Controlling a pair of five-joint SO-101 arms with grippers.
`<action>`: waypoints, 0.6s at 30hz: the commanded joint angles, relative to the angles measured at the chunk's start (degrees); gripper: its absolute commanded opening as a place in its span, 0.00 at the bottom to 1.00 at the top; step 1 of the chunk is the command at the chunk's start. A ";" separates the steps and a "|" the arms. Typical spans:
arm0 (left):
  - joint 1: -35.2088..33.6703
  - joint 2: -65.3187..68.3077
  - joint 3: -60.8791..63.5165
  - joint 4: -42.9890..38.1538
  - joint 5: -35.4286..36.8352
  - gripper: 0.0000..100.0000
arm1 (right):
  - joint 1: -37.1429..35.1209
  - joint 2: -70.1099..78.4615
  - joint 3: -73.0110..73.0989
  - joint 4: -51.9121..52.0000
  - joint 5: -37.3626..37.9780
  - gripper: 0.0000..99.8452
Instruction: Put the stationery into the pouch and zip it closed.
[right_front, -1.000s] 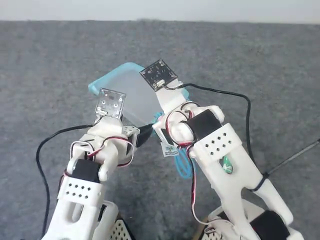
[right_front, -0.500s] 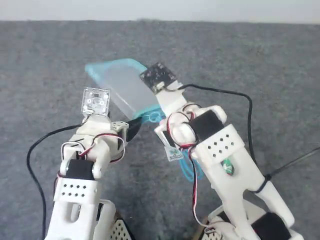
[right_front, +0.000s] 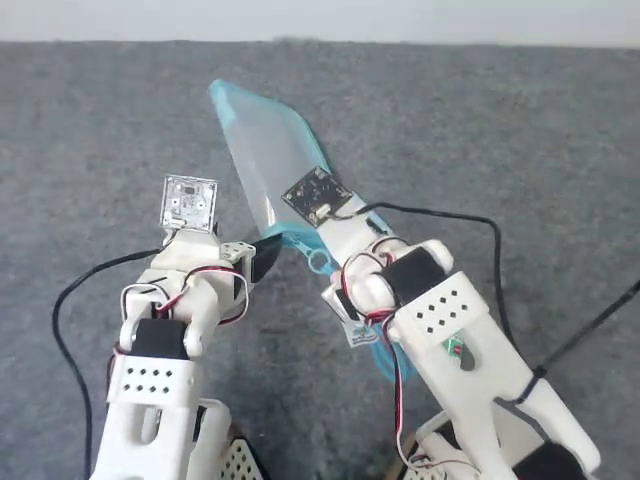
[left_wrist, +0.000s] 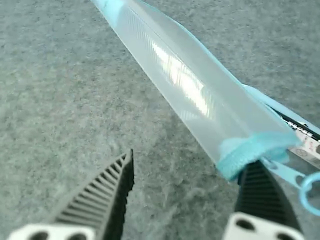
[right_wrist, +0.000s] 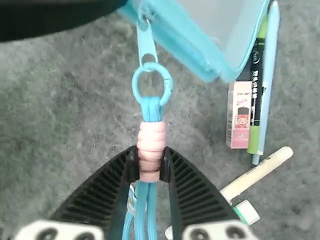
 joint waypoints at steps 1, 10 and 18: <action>-1.58 -0.97 -0.92 -2.46 1.85 0.31 | 0.66 -2.59 0.97 0.13 1.14 0.01; -2.11 -0.88 -0.57 -2.64 1.67 0.31 | 1.01 -4.62 -2.99 0.92 2.46 0.01; -0.53 -0.88 0.92 -6.15 1.67 0.31 | -9.45 -7.52 -9.58 6.02 3.08 0.01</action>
